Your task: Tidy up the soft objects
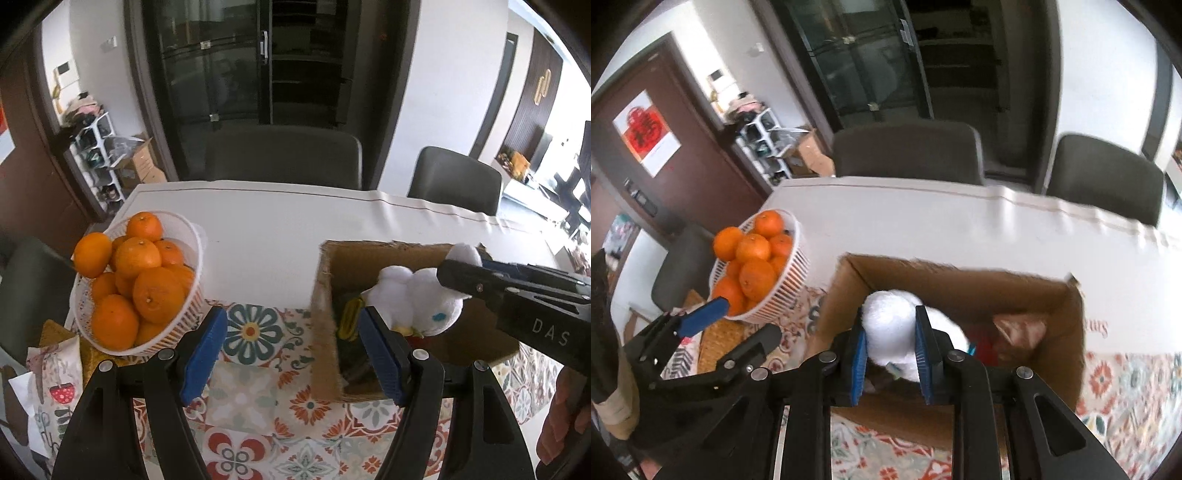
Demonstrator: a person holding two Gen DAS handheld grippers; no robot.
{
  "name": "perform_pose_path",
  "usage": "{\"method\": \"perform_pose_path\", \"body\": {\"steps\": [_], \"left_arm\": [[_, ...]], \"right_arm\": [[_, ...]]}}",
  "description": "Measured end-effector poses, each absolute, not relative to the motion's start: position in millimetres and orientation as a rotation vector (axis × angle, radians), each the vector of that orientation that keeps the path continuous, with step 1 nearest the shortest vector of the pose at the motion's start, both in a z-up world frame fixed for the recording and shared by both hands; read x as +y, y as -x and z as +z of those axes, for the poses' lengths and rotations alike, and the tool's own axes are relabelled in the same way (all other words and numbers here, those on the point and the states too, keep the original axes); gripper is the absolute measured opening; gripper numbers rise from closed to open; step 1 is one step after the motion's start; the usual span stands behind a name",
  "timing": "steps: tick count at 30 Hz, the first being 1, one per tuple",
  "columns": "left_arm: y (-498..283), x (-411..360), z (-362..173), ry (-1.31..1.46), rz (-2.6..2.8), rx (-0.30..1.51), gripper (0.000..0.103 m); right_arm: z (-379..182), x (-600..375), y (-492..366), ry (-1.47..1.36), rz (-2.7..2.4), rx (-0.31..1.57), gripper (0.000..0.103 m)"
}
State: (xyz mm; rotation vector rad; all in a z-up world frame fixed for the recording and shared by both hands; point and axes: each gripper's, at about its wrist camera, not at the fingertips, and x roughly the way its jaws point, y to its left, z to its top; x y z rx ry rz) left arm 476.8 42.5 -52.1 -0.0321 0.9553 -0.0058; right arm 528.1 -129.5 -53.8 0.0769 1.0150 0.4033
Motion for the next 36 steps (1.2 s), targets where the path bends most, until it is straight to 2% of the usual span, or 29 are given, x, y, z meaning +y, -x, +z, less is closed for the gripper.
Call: {"method": "perform_pose_path", "body": {"steps": [10, 15, 23, 29, 31, 34, 36], "left_arm": [[-482.1, 44.1, -65.4, 0.043, 0.018, 0.976, 0.073], [-480.7, 20.5, -75.5, -0.042, -0.006, 0.980, 0.073], [-476.0, -5.0, -82.3, -0.075, -0.061, 0.999, 0.073], [-473.7, -7.6, -78.2, -0.078, -0.062, 0.991, 0.073], [-473.3, -4.9, -78.0, -0.068, -0.058, 0.996, 0.073], [-471.8, 0.4, -77.0, -0.054, -0.049, 0.996, 0.073], [-470.9, 2.9, -76.7, -0.048, -0.052, 1.002, 0.073]], "right_arm": [[-58.1, -113.3, -537.6, 0.092, 0.438, 0.951, 0.024], [-98.6, -133.4, -529.4, 0.091, 0.422, 1.062, 0.025], [-129.2, -163.4, -525.8, 0.016, 0.392, 1.215, 0.026], [-145.3, -162.8, -521.8, 0.006, 0.416, 1.306, 0.036], [-150.0, -159.8, -523.0, -0.005, 0.423, 1.334, 0.045], [-149.6, -155.8, -521.7, -0.011, 0.433, 1.341, 0.054], [-145.1, -155.1, -519.1, -0.020, 0.435, 1.327, 0.055]]}}
